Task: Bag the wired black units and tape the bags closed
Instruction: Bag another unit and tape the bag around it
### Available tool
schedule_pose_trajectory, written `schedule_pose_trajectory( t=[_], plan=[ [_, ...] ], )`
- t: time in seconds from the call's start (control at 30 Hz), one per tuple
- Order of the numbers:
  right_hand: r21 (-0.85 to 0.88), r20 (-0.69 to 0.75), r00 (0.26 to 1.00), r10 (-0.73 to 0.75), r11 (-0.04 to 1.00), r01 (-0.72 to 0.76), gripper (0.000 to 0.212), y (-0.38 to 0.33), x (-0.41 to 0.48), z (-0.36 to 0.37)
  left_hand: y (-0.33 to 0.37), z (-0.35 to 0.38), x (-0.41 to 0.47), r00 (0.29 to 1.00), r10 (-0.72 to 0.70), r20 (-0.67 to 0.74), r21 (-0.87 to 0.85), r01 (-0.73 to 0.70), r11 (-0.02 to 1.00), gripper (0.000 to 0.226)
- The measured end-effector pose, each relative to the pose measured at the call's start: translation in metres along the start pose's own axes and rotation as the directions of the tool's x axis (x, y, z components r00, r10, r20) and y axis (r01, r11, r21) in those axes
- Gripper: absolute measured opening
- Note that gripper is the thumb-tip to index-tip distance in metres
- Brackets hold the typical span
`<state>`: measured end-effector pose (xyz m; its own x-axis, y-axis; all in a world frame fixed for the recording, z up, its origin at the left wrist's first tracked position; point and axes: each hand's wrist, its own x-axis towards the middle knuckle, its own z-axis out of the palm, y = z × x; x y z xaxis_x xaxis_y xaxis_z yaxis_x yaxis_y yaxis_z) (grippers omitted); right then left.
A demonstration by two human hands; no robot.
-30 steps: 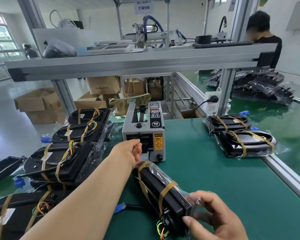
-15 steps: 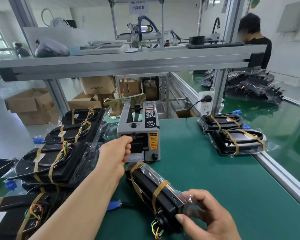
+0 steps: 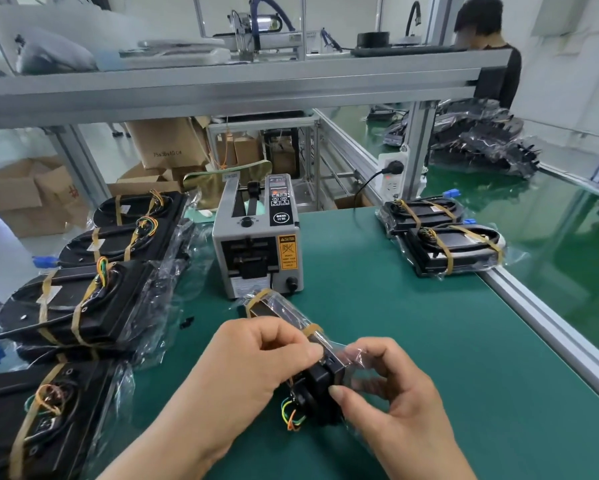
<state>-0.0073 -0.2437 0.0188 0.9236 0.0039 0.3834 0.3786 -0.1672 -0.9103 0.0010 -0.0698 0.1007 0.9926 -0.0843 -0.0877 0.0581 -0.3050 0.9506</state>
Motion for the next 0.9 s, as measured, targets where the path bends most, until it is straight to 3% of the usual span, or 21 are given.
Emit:
schedule_pose_trajectory(
  t=[0.9],
  plan=[
    [-0.045, 0.016, 0.999, -0.042, 0.998, 0.043, 0.029, -0.0018, -0.0026, -0.0003, -0.0083, 0.0084, 0.0015, 0.996, 0.08, -0.038, 0.153, -0.074, 0.985, 0.016]
  ],
)
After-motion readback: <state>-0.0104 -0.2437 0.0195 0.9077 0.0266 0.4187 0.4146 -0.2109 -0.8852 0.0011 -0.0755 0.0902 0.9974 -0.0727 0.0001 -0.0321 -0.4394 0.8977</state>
